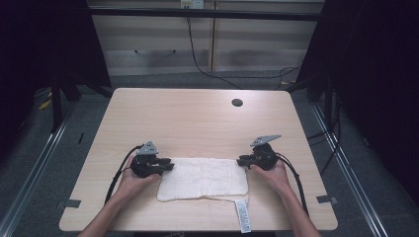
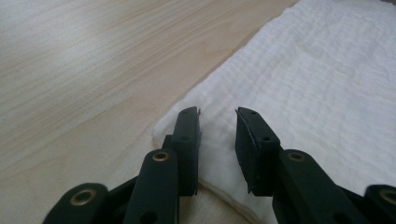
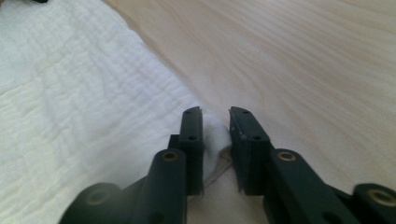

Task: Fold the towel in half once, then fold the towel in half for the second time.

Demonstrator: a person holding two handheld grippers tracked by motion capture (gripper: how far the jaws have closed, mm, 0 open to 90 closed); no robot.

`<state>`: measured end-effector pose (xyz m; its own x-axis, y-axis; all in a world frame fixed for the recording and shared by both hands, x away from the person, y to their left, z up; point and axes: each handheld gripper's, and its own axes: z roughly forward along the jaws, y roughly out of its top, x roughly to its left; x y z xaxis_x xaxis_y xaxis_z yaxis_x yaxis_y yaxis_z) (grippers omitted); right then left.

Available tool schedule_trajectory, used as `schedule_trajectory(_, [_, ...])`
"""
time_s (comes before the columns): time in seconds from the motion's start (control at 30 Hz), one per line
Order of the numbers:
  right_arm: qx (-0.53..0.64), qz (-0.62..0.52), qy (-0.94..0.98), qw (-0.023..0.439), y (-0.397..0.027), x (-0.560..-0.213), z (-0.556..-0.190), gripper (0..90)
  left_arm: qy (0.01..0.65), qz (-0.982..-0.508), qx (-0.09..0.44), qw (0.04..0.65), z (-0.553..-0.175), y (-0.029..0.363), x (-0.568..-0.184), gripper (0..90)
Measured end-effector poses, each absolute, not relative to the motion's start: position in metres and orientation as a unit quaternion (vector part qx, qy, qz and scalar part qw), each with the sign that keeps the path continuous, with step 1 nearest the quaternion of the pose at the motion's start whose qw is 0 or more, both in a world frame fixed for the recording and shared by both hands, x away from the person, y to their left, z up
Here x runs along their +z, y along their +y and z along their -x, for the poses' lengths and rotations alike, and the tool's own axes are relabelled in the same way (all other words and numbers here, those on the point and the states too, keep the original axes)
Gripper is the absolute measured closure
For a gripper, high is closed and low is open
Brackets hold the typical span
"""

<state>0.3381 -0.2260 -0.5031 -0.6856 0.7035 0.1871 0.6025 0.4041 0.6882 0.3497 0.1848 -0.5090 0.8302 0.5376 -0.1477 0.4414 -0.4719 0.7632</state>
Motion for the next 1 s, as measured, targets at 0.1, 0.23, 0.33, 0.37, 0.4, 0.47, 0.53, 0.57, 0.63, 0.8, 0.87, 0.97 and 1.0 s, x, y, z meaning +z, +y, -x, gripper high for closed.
schedule_trajectory(0.1, [0.386, -0.399, 0.829, 0.062, -0.228, -0.503, -0.340, 86.0, 0.290, -0.854, 0.053, 0.428, -0.349, 0.187, -0.509, 69.4])
schedule_trajectory(0.23, [0.398, -0.404, 0.821, 0.061, -0.230, -0.502, -0.343, 87.6, 0.291, -0.853, 0.050, 0.429, -0.350, 0.189, -0.509, 69.2])
schedule_trajectory(0.33, [0.403, -0.405, 0.819, 0.061, -0.230, -0.502, -0.345, 87.8, 0.292, -0.853, 0.049, 0.430, -0.349, 0.190, -0.509, 68.6])
schedule_trajectory(0.37, [0.403, -0.405, 0.818, 0.063, -0.230, -0.501, -0.345, 87.9, 0.294, -0.852, 0.048, 0.431, -0.349, 0.191, -0.509, 68.3])
schedule_trajectory(0.4, [0.404, -0.405, 0.818, 0.062, -0.229, -0.501, -0.346, 87.9, 0.295, -0.853, 0.052, 0.427, -0.348, 0.191, -0.508, 67.5])
schedule_trajectory(0.47, [0.406, -0.401, 0.819, 0.064, -0.228, -0.501, -0.346, 87.9, 0.301, -0.848, 0.055, 0.433, -0.347, 0.192, -0.505, 62.6])
schedule_trajectory(0.53, [0.405, -0.401, 0.819, 0.065, -0.227, -0.500, -0.345, 87.9, 0.304, -0.844, 0.063, 0.437, -0.349, 0.195, -0.501, 61.5])
schedule_trajectory(0.57, [0.406, -0.400, 0.819, 0.066, -0.227, -0.499, -0.345, 87.9, 0.312, -0.839, 0.066, 0.441, -0.351, 0.198, -0.499, 60.2])
schedule_trajectory(0.63, [0.406, -0.401, 0.818, 0.068, -0.227, -0.498, -0.344, 87.9, 0.327, -0.831, 0.078, 0.444, -0.356, 0.203, -0.496, 57.5])
schedule_trajectory(0.8, [0.408, -0.399, 0.818, 0.071, -0.228, -0.497, -0.342, 87.8, 0.360, -0.820, 0.086, 0.436, -0.363, 0.212, -0.500, 47.5])
schedule_trajectory(0.87, [0.408, -0.400, 0.818, 0.071, -0.228, -0.497, -0.342, 87.9, 0.358, -0.826, 0.087, 0.427, -0.364, 0.209, -0.503, 45.3])
schedule_trajectory(0.97, [0.406, -0.403, 0.817, 0.068, -0.227, -0.498, -0.342, 87.8, 0.353, -0.832, 0.091, 0.417, -0.365, 0.206, -0.505, 44.9])
schedule_trajectory(1.0, [0.405, -0.401, 0.819, 0.069, -0.227, -0.499, -0.342, 87.8, 0.354, -0.832, 0.092, 0.417, -0.365, 0.206, -0.506, 44.8])
